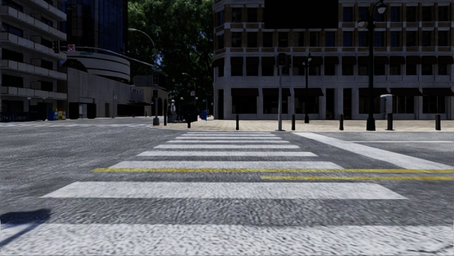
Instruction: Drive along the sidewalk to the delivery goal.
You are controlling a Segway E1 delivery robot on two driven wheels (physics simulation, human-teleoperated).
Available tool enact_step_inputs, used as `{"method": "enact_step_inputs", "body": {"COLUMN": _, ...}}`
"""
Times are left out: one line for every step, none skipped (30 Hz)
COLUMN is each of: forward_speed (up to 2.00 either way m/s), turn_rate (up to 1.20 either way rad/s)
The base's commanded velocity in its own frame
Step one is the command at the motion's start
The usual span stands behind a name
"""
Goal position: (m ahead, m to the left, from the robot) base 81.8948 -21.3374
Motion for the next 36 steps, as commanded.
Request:
{"method": "enact_step_inputs", "body": {"forward_speed": 2.00, "turn_rate": 0.00}}
{"method": "enact_step_inputs", "body": {"forward_speed": 2.00, "turn_rate": 0.00}}
{"method": "enact_step_inputs", "body": {"forward_speed": 2.00, "turn_rate": 0.00}}
{"method": "enact_step_inputs", "body": {"forward_speed": 2.00, "turn_rate": 0.00}}
{"method": "enact_step_inputs", "body": {"forward_speed": 2.00, "turn_rate": 0.00}}
{"method": "enact_step_inputs", "body": {"forward_speed": 2.00, "turn_rate": 0.00}}
{"method": "enact_step_inputs", "body": {"forward_speed": 2.00, "turn_rate": 0.00}}
{"method": "enact_step_inputs", "body": {"forward_speed": 2.00, "turn_rate": 0.00}}
{"method": "enact_step_inputs", "body": {"forward_speed": 2.00, "turn_rate": 0.00}}
{"method": "enact_step_inputs", "body": {"forward_speed": 2.00, "turn_rate": 0.00}}
{"method": "enact_step_inputs", "body": {"forward_speed": 2.00, "turn_rate": 0.00}}
{"method": "enact_step_inputs", "body": {"forward_speed": 2.00, "turn_rate": 0.00}}
{"method": "enact_step_inputs", "body": {"forward_speed": 2.00, "turn_rate": 0.00}}
{"method": "enact_step_inputs", "body": {"forward_speed": 2.00, "turn_rate": 0.00}}
{"method": "enact_step_inputs", "body": {"forward_speed": 2.00, "turn_rate": 0.00}}
{"method": "enact_step_inputs", "body": {"forward_speed": 2.00, "turn_rate": 0.00}}
{"method": "enact_step_inputs", "body": {"forward_speed": 2.00, "turn_rate": 0.00}}
{"method": "enact_step_inputs", "body": {"forward_speed": 2.00, "turn_rate": 0.00}}
{"method": "enact_step_inputs", "body": {"forward_speed": 2.00, "turn_rate": 0.00}}
{"method": "enact_step_inputs", "body": {"forward_speed": 2.00, "turn_rate": 0.00}}
{"method": "enact_step_inputs", "body": {"forward_speed": 2.00, "turn_rate": 0.00}}
{"method": "enact_step_inputs", "body": {"forward_speed": 2.00, "turn_rate": 0.00}}
{"method": "enact_step_inputs", "body": {"forward_speed": 2.00, "turn_rate": 0.00}}
{"method": "enact_step_inputs", "body": {"forward_speed": 2.00, "turn_rate": 0.00}}
{"method": "enact_step_inputs", "body": {"forward_speed": 2.00, "turn_rate": 0.00}}
{"method": "enact_step_inputs", "body": {"forward_speed": 2.00, "turn_rate": 0.00}}
{"method": "enact_step_inputs", "body": {"forward_speed": 2.00, "turn_rate": 0.00}}
{"method": "enact_step_inputs", "body": {"forward_speed": 2.00, "turn_rate": 0.00}}
{"method": "enact_step_inputs", "body": {"forward_speed": 2.00, "turn_rate": 0.00}}
{"method": "enact_step_inputs", "body": {"forward_speed": 2.00, "turn_rate": 0.00}}
{"method": "enact_step_inputs", "body": {"forward_speed": 2.00, "turn_rate": 0.00}}
{"method": "enact_step_inputs", "body": {"forward_speed": 2.00, "turn_rate": 0.00}}
{"method": "enact_step_inputs", "body": {"forward_speed": 2.00, "turn_rate": 0.00}}
{"method": "enact_step_inputs", "body": {"forward_speed": 2.00, "turn_rate": 0.00}}
{"method": "enact_step_inputs", "body": {"forward_speed": 2.00, "turn_rate": 0.00}}
{"method": "enact_step_inputs", "body": {"forward_speed": 2.00, "turn_rate": 0.00}}
